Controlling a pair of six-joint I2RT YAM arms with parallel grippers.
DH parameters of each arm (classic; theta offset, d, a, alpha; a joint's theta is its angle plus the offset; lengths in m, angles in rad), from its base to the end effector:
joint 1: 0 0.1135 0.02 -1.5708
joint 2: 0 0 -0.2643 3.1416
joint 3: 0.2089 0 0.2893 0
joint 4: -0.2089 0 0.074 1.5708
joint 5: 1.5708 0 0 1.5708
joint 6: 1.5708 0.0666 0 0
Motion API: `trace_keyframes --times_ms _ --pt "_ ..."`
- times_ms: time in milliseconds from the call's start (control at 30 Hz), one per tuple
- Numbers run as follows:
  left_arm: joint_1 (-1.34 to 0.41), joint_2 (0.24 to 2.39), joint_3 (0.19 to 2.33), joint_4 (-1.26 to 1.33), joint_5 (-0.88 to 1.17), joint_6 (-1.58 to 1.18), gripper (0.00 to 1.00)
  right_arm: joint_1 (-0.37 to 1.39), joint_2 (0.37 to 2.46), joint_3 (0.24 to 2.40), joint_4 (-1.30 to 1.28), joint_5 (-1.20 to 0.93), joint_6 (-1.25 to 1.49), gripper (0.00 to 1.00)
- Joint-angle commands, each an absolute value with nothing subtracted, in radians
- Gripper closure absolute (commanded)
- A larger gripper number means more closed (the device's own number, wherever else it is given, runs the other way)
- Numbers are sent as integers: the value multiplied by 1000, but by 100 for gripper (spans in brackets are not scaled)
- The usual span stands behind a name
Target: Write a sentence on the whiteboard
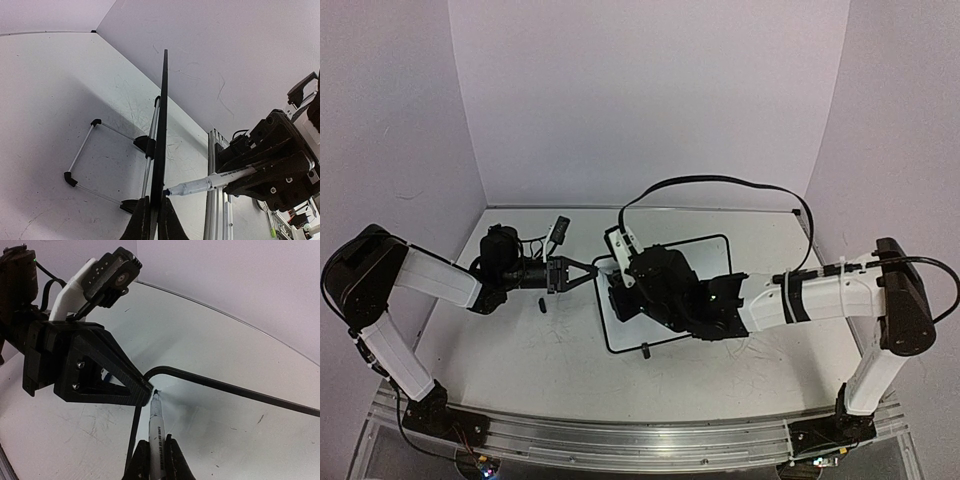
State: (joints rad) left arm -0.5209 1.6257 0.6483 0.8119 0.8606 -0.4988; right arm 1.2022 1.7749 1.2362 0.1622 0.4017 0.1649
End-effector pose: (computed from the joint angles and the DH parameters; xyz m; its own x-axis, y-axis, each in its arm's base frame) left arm 0.2857 -0.2221 0.1570 -0.5910 -0.0205 -0.8064 0.7862 0.2090 -0.5815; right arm 0.1948 0.4319 0.2289 -0.2501 -0.2282 -0.9409 -0.6959 0.7180 0.0109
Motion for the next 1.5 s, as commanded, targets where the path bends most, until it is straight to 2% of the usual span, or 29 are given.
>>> trace_keyframes --times_ms 0,500,1033,1467 --pt "-525 1618 678 825 904 -531 100 1199 1796 1276 169 405 173 100" --pt "-525 1612 678 825 903 -531 100 1198 1764 1233 96 529 251 100" --pt "-525 1615 683 825 903 -533 100 1203 1728 1158 76 494 311 100" --pt "-526 1612 685 825 905 -535 100 1238 1783 1180 92 445 330 100"
